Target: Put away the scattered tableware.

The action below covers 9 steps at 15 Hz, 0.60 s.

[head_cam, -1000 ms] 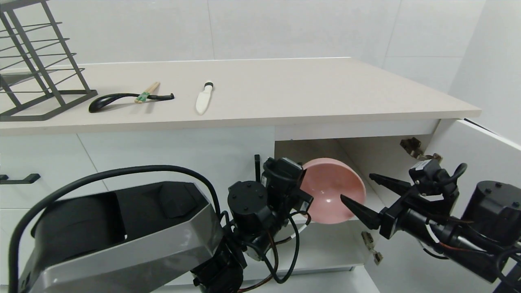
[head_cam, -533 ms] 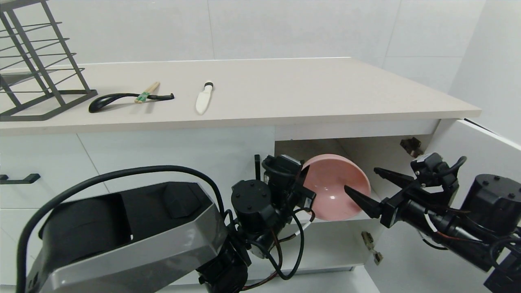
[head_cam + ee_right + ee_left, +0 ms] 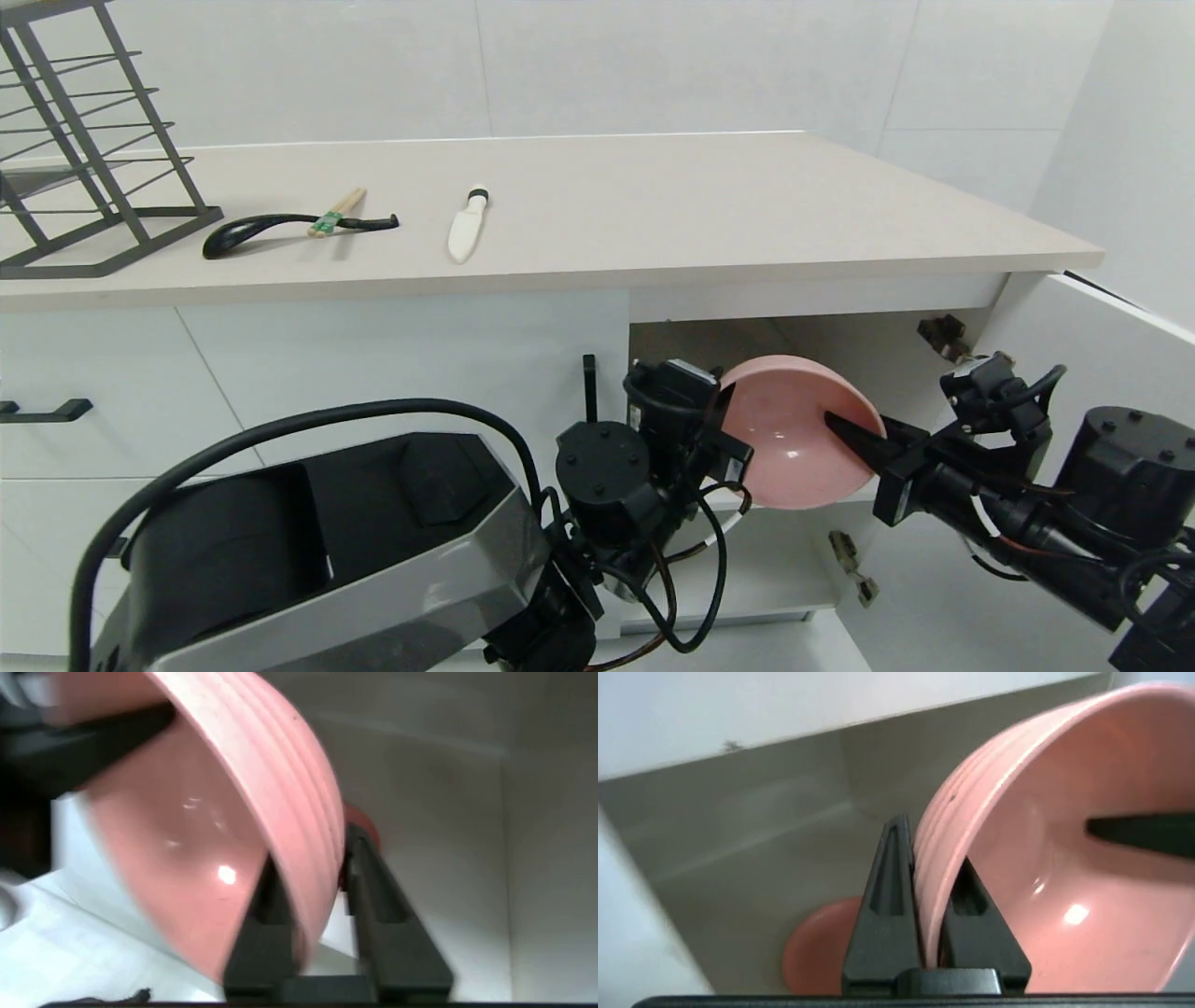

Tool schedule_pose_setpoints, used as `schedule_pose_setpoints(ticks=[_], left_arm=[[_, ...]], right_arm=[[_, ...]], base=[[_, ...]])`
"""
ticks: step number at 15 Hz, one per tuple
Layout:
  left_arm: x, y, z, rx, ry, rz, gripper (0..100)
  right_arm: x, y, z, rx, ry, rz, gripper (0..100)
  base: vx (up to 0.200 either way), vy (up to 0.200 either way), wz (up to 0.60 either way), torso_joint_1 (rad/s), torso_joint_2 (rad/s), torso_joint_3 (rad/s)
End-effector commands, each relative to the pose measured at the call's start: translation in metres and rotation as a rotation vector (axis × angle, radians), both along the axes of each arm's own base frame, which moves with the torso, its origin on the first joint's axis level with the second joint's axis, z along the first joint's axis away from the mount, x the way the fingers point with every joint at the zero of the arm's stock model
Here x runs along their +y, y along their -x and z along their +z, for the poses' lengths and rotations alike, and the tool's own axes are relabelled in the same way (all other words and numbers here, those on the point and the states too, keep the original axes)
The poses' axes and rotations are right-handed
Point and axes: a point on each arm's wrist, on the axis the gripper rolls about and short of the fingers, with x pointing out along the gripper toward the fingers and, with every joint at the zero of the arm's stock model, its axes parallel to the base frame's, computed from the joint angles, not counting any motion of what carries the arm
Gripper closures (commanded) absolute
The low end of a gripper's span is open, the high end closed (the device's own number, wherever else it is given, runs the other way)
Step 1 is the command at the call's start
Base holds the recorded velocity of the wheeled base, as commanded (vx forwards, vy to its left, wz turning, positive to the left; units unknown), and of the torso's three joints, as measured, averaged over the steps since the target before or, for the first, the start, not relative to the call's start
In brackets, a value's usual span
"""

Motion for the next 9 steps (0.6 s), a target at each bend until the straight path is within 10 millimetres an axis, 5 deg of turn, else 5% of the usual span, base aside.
schedule_pose_setpoints(ticks=[1, 9], left_arm=[[-0.007, 0.008, -0.005, 0.008, -0.011, -0.032, 0], [0.008, 0.033, 0.022, 0.005, -0.011, -0.061, 0]], right_arm=[[0.004, 0.003, 0.0, 0.001, -0.001, 0.042, 100], [-0.023, -0.026, -0.02, 0.059, 0.017, -0.096, 100]], base=[[0.0, 0.0, 0.0, 0.0, 0.0, 0.0], [0.0, 0.0, 0.0, 0.0, 0.0, 0.0]])
